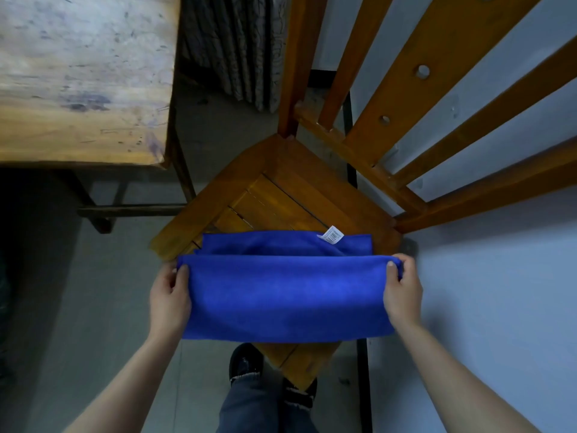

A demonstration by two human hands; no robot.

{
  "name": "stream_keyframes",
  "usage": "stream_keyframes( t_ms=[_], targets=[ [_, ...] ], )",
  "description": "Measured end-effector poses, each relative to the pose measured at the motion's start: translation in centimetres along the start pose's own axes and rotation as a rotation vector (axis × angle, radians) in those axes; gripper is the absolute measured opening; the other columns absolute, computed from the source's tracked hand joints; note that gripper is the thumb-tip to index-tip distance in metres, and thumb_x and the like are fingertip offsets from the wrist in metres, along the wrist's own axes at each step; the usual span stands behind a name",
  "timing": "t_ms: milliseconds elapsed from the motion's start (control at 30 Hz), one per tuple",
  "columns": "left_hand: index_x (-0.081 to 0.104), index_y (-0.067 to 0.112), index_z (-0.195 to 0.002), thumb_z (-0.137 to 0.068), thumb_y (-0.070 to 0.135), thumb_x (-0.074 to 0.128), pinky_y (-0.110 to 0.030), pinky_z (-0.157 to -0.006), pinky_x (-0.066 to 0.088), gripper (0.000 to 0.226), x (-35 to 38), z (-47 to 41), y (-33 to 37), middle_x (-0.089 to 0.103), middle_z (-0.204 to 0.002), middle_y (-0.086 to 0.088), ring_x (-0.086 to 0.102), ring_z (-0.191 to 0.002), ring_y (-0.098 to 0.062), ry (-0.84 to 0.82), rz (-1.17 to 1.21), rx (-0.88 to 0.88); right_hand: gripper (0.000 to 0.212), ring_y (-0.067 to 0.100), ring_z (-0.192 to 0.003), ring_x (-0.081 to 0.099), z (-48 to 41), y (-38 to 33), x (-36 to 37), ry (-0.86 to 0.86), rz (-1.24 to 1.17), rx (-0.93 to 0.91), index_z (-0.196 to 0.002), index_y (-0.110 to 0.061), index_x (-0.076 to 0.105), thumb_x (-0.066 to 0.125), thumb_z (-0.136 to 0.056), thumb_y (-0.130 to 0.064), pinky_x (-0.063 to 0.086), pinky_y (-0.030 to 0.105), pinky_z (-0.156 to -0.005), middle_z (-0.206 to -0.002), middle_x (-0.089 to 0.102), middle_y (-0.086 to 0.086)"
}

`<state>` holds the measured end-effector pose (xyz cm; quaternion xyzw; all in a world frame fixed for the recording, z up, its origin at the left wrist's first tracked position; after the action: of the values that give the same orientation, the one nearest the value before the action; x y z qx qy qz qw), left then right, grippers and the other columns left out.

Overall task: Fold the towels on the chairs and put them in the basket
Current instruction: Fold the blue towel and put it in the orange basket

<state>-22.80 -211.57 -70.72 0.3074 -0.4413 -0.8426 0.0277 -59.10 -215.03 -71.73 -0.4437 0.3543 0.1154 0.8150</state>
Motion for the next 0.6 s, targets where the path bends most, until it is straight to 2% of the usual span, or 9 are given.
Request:
stream_keyframes(
  t_ms=[67,133,233,333,433,500,600],
  targets=[
    [0.05,0.018,-0.083,-0.098,0.022,0.041,-0.028,-0.055,0.034,0.018,1.1,-1.5,0.3,0.05,-0.072,0.001,0.047,-0.064,-0.013,0.019,-0.025,0.001,0.022,0.013,-0.084,0.048,-1.1,-0.7,0.8,-0.001,0.025,-0.022,-0.116,-0.011,0.05,0.039,-0.099,-0.021,0.037,0.028,-0.072,-0.101,0.052,0.001],
    [0.047,0.01,-0.079,-0.098,0.021,0.042,-0.029,-0.051,0.028,0.022,2.2,-3.3,0.1,0.045,-0.066,-0.003,0.042,-0.058,-0.018,0.022,-0.074,-0.022,0.023,0.015,-0.087,0.048,-2.4,-1.1,1.7,-0.008,0.067,-0.027,-0.116,-0.01,0.051,0.04,-0.099,-0.022,0.037,0.028,-0.073,-0.109,0.052,0.008],
    [0.04,0.012,-0.063,-0.095,0.014,0.046,-0.03,-0.051,0.023,0.032,3.4,-5.8,-0.3,0.038,-0.057,-0.005,0.037,-0.056,-0.022,0.014,-0.181,-0.016,0.024,0.015,-0.088,0.045,-4.1,-1.3,2.9,-0.008,0.136,-0.014,-0.116,-0.009,0.054,0.044,-0.098,-0.021,0.035,0.026,-0.075,-0.119,0.049,0.012],
    [0.043,0.013,-0.059,-0.09,0.011,0.053,-0.029,-0.053,0.028,0.033,3.8,-7.2,-0.5,0.046,-0.057,-0.003,0.043,-0.058,-0.023,-0.014,-0.269,0.025,0.021,0.019,-0.095,0.049,-5.0,-1.1,3.6,-0.031,0.166,0.004,-0.11,-0.007,0.059,0.049,-0.095,-0.019,0.038,0.027,-0.081,-0.121,0.05,0.013],
    [0.058,0.013,-0.076,-0.086,0.01,0.061,-0.029,-0.068,0.037,0.011,4.2,-7.9,-0.5,0.056,-0.075,-0.001,0.05,-0.072,-0.02,-0.053,-0.298,0.04,0.021,0.029,-0.111,0.05,-5.7,-0.7,3.9,-0.059,0.162,0.014,-0.108,-0.004,0.063,0.054,-0.092,-0.015,0.041,0.039,-0.099,-0.121,0.053,0.013],
    [0.064,0.01,-0.086,-0.084,0.01,0.064,-0.031,-0.073,0.039,0.001,4.5,-8.2,-0.3,0.057,-0.082,-0.001,0.052,-0.079,-0.02,-0.067,-0.24,-0.025,0.021,0.031,-0.113,0.05,-6.2,-0.7,4.0,-0.078,0.13,0.033,-0.109,-0.002,0.063,0.056,-0.091,-0.012,0.042,0.039,-0.097,-0.12,0.056,0.013],
    [0.065,0.011,-0.088,-0.085,0.012,0.064,-0.033,-0.077,0.042,0.004,4.5,-8.2,0.1,0.059,-0.085,-0.001,0.054,-0.085,-0.021,-0.042,-0.087,-0.152,0.023,0.028,-0.108,0.054,-6.8,-1.0,4.2,-0.075,0.068,0.092,-0.11,-0.002,0.064,0.058,-0.089,-0.01,0.044,0.032,-0.089,-0.118,0.059,0.013]
  ],
)
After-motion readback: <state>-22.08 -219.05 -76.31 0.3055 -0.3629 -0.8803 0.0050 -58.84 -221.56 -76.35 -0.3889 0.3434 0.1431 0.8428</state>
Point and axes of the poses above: each hand's wrist, its own z-axis away from the middle knuckle, its own x-axis out of the palm, y = z × x, the point moved 3 cm from there along -z, towards the middle knuckle
